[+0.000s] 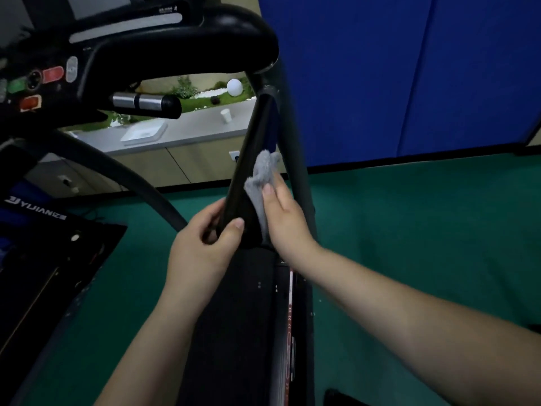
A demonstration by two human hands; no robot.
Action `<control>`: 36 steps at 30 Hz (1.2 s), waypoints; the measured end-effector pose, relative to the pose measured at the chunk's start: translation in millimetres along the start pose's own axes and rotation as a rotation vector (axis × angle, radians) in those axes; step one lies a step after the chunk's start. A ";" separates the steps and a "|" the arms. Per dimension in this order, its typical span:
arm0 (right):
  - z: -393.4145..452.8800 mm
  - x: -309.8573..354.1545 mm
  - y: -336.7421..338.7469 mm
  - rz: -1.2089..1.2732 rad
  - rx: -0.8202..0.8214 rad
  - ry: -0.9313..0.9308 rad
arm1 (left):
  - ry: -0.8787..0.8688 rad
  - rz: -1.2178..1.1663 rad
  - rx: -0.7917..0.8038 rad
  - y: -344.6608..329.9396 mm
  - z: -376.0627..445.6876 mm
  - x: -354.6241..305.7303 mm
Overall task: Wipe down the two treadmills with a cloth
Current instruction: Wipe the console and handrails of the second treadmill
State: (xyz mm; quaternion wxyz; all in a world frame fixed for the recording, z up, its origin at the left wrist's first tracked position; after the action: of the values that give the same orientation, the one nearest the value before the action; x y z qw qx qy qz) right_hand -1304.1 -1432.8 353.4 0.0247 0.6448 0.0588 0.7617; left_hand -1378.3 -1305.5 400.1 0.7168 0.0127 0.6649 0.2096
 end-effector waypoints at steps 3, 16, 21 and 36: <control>24.7 -5.9 1.0 0.001 0.010 -0.058 | -0.002 -0.005 -0.035 -1.1 0.1 -0.8; 150.0 -20.0 17.2 -0.058 0.108 -0.045 | 0.049 0.018 -0.027 -2.4 2.9 3.0; 121.3 -24.4 14.5 0.028 0.150 -0.091 | 0.081 0.009 -0.019 -3.9 4.7 7.2; 180.3 -30.1 18.1 0.013 0.086 -0.201 | 0.120 -0.047 -0.064 -7.6 -0.5 7.5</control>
State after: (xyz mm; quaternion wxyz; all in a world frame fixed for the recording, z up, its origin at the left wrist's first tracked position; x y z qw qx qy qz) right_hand -1120.8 -1443.7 355.3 -0.0022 0.7189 0.0844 0.6900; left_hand -1376.5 -1310.2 390.7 0.6804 -0.0384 0.6997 0.2142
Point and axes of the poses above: each hand's wrist, its own z-axis towards the middle knuckle, its own y-axis out of the back of the hand, x = y × z, the point moved 8 cm from there along z, towards the middle knuckle, and after that the axes turned 13 degrees about -z, right-handed, at the moved point
